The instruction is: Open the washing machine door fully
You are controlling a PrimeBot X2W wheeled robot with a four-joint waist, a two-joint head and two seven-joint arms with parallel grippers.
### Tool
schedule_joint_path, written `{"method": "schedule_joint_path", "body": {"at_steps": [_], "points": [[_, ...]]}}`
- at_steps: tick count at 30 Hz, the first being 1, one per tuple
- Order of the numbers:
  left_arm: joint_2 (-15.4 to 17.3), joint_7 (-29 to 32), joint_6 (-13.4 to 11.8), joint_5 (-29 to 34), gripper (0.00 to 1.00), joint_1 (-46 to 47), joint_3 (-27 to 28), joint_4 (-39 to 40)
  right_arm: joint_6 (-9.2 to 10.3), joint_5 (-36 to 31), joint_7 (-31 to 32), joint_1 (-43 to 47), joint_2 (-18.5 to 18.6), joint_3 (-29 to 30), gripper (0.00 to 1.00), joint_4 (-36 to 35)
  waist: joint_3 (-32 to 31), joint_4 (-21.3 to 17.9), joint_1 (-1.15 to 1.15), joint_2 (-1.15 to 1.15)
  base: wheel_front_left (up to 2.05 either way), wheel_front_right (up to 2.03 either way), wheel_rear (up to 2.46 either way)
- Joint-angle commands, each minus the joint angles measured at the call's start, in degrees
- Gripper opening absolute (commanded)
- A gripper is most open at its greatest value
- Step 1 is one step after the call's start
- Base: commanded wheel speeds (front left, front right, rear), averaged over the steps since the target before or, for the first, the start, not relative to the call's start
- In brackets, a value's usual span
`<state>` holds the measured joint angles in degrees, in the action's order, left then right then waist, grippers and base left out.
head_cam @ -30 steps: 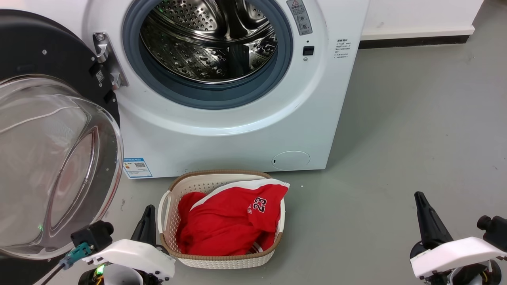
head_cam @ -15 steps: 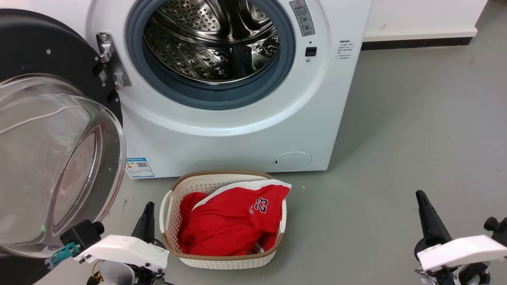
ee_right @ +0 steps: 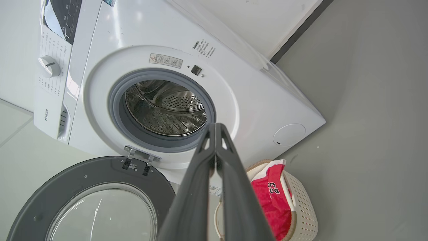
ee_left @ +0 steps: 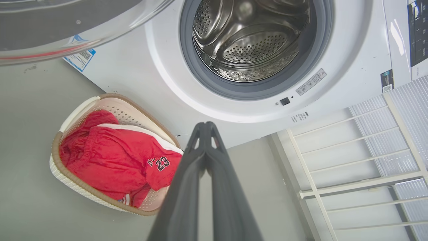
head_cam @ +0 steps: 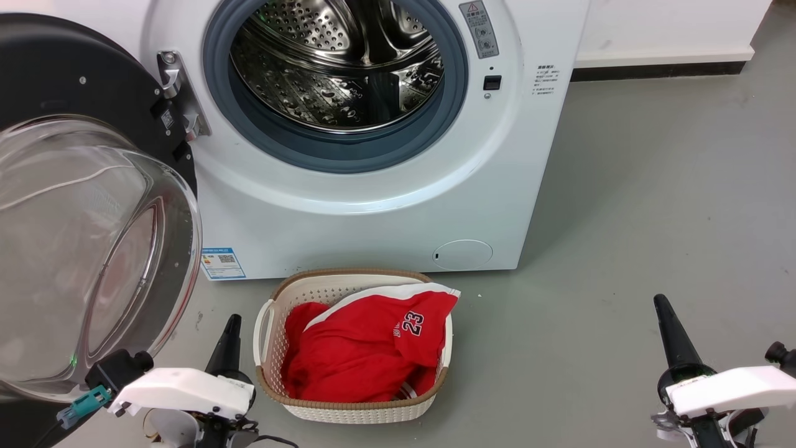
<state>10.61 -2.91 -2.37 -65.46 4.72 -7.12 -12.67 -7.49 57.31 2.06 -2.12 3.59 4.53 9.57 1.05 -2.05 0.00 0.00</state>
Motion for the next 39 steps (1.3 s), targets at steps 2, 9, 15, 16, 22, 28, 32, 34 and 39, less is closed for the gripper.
{"method": "schedule_joint_path", "body": {"at_steps": [2,9,15,16,22,28,32,34,39], "points": [[-0.10,0.42,0.89,-1.58,0.00,1.27,1.01,0.31,-0.01,2.07,0.22,-1.41,-0.02,0.24,0.00,-0.15,-0.03,0.06,0.00,0.00,0.00,0.00,0.00],[-1.06,1.54,2.10,-5.09,0.00,1.33,2.57,0.10,-0.01,6.50,0.81,-1.83,-0.11,0.50,0.00,0.46,-0.11,0.27,0.00,0.00,0.00,0.00,0.00],[-1.74,2.38,3.09,-7.89,0.00,1.40,3.86,-0.07,-0.01,10.04,1.27,-2.19,-0.19,0.70,0.00,0.95,-0.19,0.44,0.00,0.00,0.00,0.00,0.00],[-1.86,2.56,3.24,-8.35,0.00,1.41,4.06,-0.10,-0.01,10.63,1.33,-2.26,-0.20,0.74,0.00,1.03,-0.20,0.47,0.00,0.00,0.00,0.00,0.00],[-2.63,3.39,4.17,-10.99,0.00,1.48,5.28,-0.27,-0.01,13.97,1.83,-2.52,-0.29,0.93,0.00,1.53,-0.27,0.65,0.00,0.00,0.00,0.00,0.00],[-3.29,4.21,5.10,-13.52,0.00,1.54,6.44,-0.43,-0.01,17.12,2.21,-2.91,-0.37,1.11,0.00,1.98,-0.35,0.82,0.00,0.00,0.00,0.00,0.00],[-3.69,4.80,5.64,-15.07,0.00,1.53,7.19,-0.55,-0.01,19.09,2.54,-3.02,-0.42,1.22,0.00,2.26,-0.40,0.94,0.00,0.00,0.00,0.00,0.00],[-3.93,5.00,5.93,-15.89,0.00,1.55,7.54,-0.60,-0.01,20.10,2.57,-3.09,-0.44,1.28,0.00,2.41,-0.42,1.00,0.00,0.00,0.00,0.00,0.00],[-4.39,5.49,6.49,-17.39,0.00,1.60,8.26,-0.71,-0.01,22.03,2.91,-3.35,-0.47,1.39,0.00,2.67,-0.47,1.12,0.00,0.00,0.00,0.00,0.00]]}}
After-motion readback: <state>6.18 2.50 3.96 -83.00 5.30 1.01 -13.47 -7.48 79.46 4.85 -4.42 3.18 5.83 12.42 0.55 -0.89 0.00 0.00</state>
